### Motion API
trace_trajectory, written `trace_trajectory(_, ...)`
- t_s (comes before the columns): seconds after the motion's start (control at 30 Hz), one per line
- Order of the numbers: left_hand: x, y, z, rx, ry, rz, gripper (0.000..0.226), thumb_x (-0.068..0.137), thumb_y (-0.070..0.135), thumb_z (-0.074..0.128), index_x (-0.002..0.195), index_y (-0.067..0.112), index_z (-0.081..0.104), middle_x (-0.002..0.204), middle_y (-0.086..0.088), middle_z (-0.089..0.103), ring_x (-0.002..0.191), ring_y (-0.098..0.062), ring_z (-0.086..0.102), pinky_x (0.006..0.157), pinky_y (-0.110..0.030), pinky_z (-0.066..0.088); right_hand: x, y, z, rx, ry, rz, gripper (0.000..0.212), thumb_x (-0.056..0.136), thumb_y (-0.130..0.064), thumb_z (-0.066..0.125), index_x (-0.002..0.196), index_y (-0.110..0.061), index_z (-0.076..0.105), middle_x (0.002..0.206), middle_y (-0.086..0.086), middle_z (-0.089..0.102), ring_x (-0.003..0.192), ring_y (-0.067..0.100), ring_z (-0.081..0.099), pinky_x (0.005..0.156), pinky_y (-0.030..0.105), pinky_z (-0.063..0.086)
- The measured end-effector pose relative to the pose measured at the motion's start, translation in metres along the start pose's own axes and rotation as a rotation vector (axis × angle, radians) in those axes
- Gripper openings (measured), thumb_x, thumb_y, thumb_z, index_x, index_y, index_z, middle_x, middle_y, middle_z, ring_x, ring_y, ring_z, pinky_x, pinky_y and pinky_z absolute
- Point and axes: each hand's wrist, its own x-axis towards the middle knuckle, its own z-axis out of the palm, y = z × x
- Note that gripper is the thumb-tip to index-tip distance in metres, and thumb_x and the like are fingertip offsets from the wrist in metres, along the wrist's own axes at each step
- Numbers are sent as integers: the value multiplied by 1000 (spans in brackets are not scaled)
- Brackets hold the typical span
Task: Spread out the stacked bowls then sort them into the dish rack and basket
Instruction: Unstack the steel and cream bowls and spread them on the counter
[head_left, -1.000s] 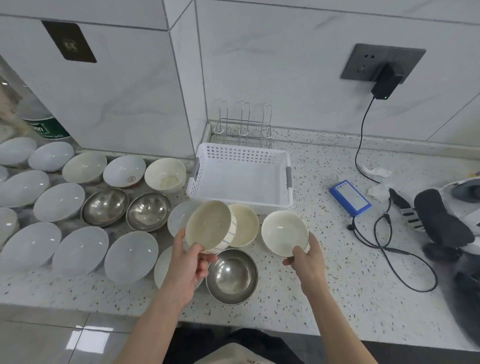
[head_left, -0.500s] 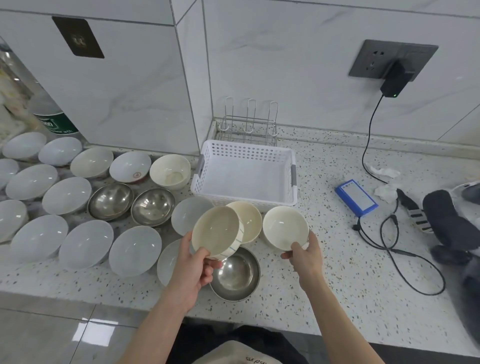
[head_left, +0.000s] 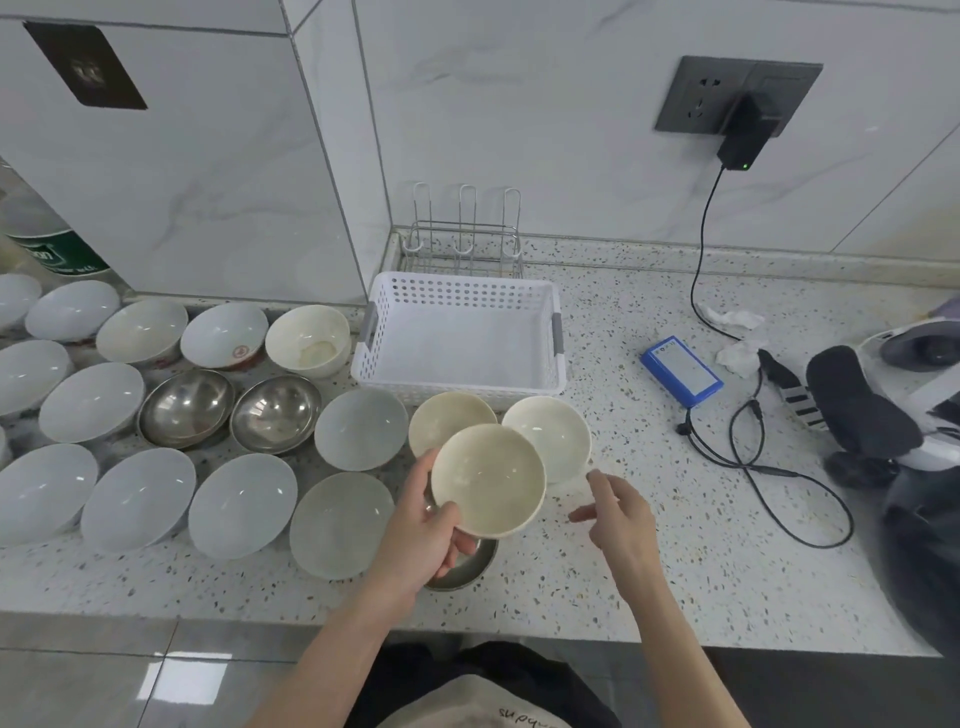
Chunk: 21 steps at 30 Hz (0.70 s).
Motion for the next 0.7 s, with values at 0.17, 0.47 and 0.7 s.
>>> trace_trajectory(0.17, 3, -2, 29, 189, -208, 13, 67, 89, 11, 43, 131, 61, 32, 65, 0, 72, 56, -13, 66, 48, -21, 47, -22, 6, -21, 105, -238, -117, 33, 99, -38, 47, 76, -27, 67, 57, -2, 61, 43, 12, 32, 41, 21, 30)
trace_trajectory(0.47, 9, -10, 47, 593, -329, 27, 68, 95, 23, 49, 147, 48, 14, 74, 4, 71, 42, -1, 59, 44, -19, 46, -26, 38, -25, -95, -173, -118, 22, 75, -27, 49, 87, -21, 67, 52, -6, 44, 50, 14, 37, 49, 29, 31)
trace_trajectory(0.7, 9, -8, 50, 876, -419, 17, 116, 69, 54, 73, 148, 43, -10, 113, 10, 57, 74, -6, 62, 63, -24, 55, -22, 52, -23, -157, -182, -111, 18, 86, -20, 49, 93, -22, 65, 50, -11, 51, 48, 7, 42, 48, 24, 36)
